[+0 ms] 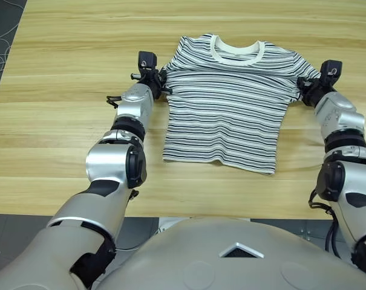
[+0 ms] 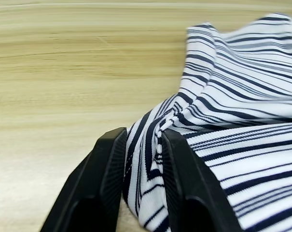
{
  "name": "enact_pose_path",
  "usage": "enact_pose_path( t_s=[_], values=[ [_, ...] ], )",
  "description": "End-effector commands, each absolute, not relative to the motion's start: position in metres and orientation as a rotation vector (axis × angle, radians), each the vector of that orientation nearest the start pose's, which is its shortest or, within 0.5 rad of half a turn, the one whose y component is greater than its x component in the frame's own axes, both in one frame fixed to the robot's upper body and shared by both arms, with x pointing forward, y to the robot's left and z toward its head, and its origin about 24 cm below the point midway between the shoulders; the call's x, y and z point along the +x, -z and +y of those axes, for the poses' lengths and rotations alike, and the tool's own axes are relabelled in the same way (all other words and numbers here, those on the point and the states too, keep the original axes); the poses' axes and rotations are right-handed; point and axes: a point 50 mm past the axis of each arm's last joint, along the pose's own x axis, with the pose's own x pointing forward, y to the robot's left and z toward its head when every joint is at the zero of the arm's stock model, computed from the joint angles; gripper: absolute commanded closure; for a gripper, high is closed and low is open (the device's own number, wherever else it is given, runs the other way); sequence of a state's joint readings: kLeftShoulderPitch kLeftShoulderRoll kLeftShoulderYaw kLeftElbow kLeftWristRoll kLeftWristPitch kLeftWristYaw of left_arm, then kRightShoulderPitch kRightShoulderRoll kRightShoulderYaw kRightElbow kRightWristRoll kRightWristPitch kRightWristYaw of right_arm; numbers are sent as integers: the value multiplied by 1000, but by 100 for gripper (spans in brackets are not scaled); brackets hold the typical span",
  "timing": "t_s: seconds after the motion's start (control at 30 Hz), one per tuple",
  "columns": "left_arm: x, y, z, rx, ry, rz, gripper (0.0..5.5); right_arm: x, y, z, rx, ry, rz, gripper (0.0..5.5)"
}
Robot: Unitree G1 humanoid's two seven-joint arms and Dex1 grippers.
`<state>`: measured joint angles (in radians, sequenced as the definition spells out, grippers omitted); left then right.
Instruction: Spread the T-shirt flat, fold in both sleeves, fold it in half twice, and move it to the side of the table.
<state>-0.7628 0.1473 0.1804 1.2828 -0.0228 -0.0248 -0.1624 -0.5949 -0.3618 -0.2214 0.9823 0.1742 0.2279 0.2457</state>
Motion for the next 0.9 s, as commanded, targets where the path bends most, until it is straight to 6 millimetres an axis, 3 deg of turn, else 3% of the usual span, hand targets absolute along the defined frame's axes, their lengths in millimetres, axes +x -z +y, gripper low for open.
enact_pose_path(
  t_s=[0.03,0.33,0.53,0.77,0.9],
  values=[
    [337,19,194,-28,-59,534,424,302,26,-256,142,84,695,366],
    [342,9,195,-22,-133,413,424,299,24,-241,143,0,699,366],
    [354,-23,200,-23,-212,151,424,303,21,-232,120,-48,685,366],
    [358,-40,157,-31,29,15,424,320,-17,-211,84,-197,489,366],
    [356,-34,152,-26,91,79,424,332,-46,-201,69,-229,377,366]
  ],
)
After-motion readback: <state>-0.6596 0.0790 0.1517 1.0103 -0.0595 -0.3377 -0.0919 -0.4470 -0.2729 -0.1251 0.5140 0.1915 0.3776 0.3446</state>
